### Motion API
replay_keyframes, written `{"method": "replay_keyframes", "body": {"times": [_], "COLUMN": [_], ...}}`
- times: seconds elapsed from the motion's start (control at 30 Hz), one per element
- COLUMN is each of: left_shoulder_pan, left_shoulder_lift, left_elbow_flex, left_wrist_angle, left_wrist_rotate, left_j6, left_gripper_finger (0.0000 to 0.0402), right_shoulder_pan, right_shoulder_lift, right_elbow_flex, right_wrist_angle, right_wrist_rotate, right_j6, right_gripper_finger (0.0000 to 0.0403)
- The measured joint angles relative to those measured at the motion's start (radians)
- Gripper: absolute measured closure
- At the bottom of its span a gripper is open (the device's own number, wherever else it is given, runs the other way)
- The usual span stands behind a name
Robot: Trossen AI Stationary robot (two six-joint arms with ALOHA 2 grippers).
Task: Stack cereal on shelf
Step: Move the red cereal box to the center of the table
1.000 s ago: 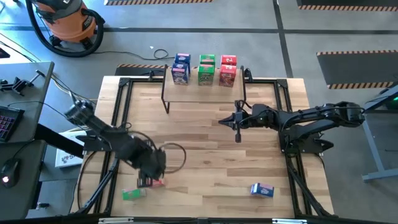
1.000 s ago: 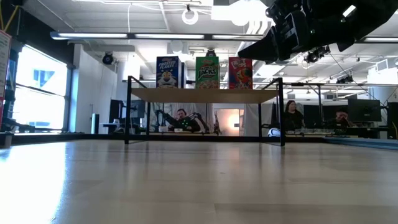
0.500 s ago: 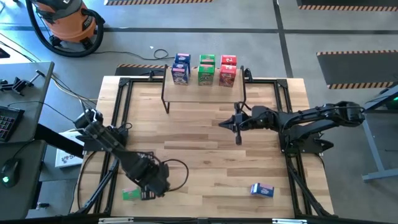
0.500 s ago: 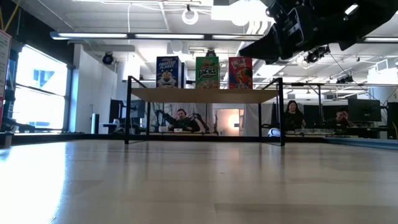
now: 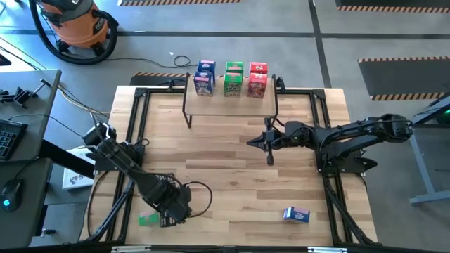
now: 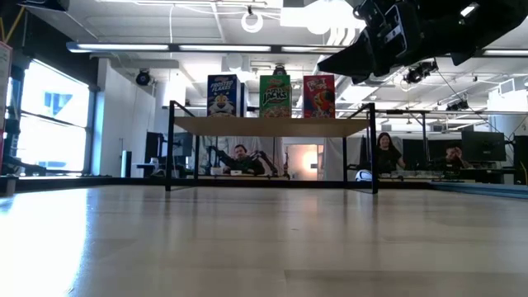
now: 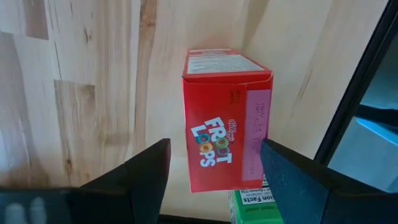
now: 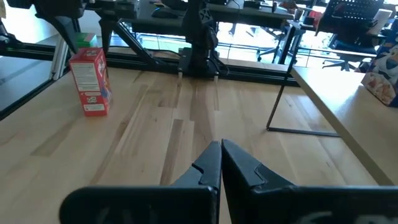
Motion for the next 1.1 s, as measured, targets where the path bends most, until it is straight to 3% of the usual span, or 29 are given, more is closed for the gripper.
{"method": "replay_keyframes", "body": {"times": [0.43, 0.7, 0.8, 0.93, 1.1], "left_shoulder_pan": [0.001, -0.037, -0.077, -0.122, -0.127], "left_shoulder_lift": [-0.020, -0.140, -0.178, -0.211, -0.211], "left_elbow_flex": [-0.005, -0.006, -0.025, -0.139, -0.254], "left_wrist_angle": [0.003, -0.017, -0.059, -0.040, 0.092], "left_wrist_rotate": [-0.033, -0.126, -0.113, -0.072, -0.064], "left_j6": [0.052, -0.025, -0.093, -0.156, -0.097], "left_gripper_finger": [0.0160, 0.0167, 0.0189, 0.0237, 0.0315], "right_shoulder_pan": [0.000, 0.000, 0.005, 0.005, 0.005], "right_shoulder_lift": [0.000, 0.002, 0.002, 0.002, 0.002], "right_elbow_flex": [0.000, 0.000, 0.000, 0.000, 0.000], "right_wrist_angle": [0.000, 0.008, 0.008, 0.008, 0.017], "right_wrist_rotate": [0.000, 0.000, 0.003, 0.004, 0.004], "right_j6": [0.016, 0.076, 0.082, 0.072, 0.064], "right_gripper_finger": [0.0402, 0.0402, 0.0402, 0.0402, 0.0402]}}
